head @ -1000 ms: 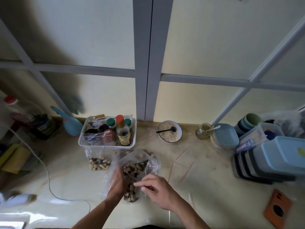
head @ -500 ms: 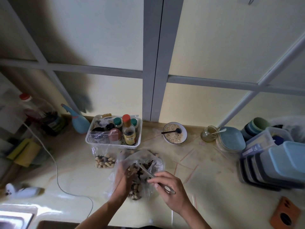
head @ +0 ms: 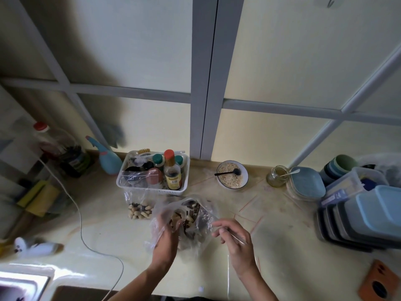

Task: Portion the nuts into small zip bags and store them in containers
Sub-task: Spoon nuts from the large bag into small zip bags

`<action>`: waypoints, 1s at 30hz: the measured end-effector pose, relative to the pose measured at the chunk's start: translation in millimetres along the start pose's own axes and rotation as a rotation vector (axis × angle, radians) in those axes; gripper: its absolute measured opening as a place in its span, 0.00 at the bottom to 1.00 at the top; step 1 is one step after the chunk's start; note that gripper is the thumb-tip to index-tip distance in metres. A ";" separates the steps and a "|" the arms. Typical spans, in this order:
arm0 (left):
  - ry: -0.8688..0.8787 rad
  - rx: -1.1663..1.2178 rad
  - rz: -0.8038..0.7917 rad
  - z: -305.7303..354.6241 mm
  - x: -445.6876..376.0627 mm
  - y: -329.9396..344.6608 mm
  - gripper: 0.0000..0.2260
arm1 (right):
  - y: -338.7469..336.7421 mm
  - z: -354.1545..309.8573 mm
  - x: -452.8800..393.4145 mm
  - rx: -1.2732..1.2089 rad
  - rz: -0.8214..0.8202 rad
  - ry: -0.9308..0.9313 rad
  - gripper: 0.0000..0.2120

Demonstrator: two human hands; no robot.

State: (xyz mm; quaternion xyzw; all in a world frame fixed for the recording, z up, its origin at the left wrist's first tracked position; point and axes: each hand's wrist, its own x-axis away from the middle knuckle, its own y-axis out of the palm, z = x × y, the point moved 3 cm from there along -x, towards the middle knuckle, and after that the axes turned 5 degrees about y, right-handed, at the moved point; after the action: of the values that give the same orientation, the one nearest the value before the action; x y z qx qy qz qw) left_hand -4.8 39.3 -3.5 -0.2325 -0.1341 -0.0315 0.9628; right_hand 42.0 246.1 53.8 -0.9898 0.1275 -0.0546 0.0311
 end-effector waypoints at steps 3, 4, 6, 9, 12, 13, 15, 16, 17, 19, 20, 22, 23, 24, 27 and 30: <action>-0.013 -0.100 -0.018 -3.6 3.0 6.0 0.04 | 5.8 7.2 0.5 0.089 0.031 -0.018 0.09; 0.001 -0.112 -0.018 -3.4 4.0 7.4 0.05 | 8.9 9.7 -0.3 0.079 0.035 0.035 0.09; 0.080 -0.088 0.023 1.2 6.1 8.6 0.09 | 15.1 15.1 -3.5 0.019 0.050 0.189 0.09; 0.167 -0.020 0.043 8.6 7.8 7.6 0.19 | 22.8 27.3 -10.0 -0.058 0.087 0.409 0.10; 0.204 -0.045 0.057 13.3 8.5 6.6 0.22 | 28.1 39.3 -15.0 -0.187 0.110 0.595 0.10; 0.220 -0.069 0.071 13.8 9.1 5.9 0.22 | 28.4 43.7 -16.3 -0.222 0.111 0.635 0.10; 0.213 -0.094 0.103 11.6 9.2 4.4 0.23 | 27.2 50.5 -17.2 -0.267 0.093 0.703 0.11; 0.206 -0.099 0.122 9.6 8.8 4.2 0.23 | 25.6 53.0 -16.8 -0.267 0.080 0.728 0.11; 0.212 -0.107 0.138 10.3 9.2 3.8 0.23 | 23.8 55.3 -16.0 -0.246 0.072 0.748 0.11; 0.187 -0.120 0.139 12.4 10.2 3.3 0.25 | 19.5 59.1 -13.9 -0.201 0.078 0.786 0.11; 0.143 -0.127 0.116 14.1 10.4 2.8 0.24 | 18.1 61.2 -13.6 -0.200 0.092 0.808 0.11; 0.056 -0.177 0.072 10.6 8.2 3.6 0.28 | 15.8 66.2 -12.9 -0.230 0.120 0.851 0.12; 0.029 -0.204 0.064 5.7 5.7 5.0 0.32 | 14.8 69.1 -12.9 -0.247 0.133 0.861 0.12; 0.020 -0.243 0.068 4.9 4.9 5.3 0.33 | 14.1 71.4 -12.9 -0.264 0.147 0.861 0.12; 0.115 -0.283 0.051 9.0 5.1 9.6 0.20 | 11.6 77.4 -14.2 -0.269 0.190 0.805 0.09; 0.243 -0.288 0.004 22.3 10.0 8.9 0.11 | 7.9 75.4 -16.9 -0.184 0.246 0.686 0.05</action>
State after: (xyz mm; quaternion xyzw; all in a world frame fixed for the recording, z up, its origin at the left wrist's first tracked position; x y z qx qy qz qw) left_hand 0.4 57.4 14.4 -0.3627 -0.0107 -0.0765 0.9287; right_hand 32.5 246.3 -23.2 -0.8899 0.2526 -0.3673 -0.0963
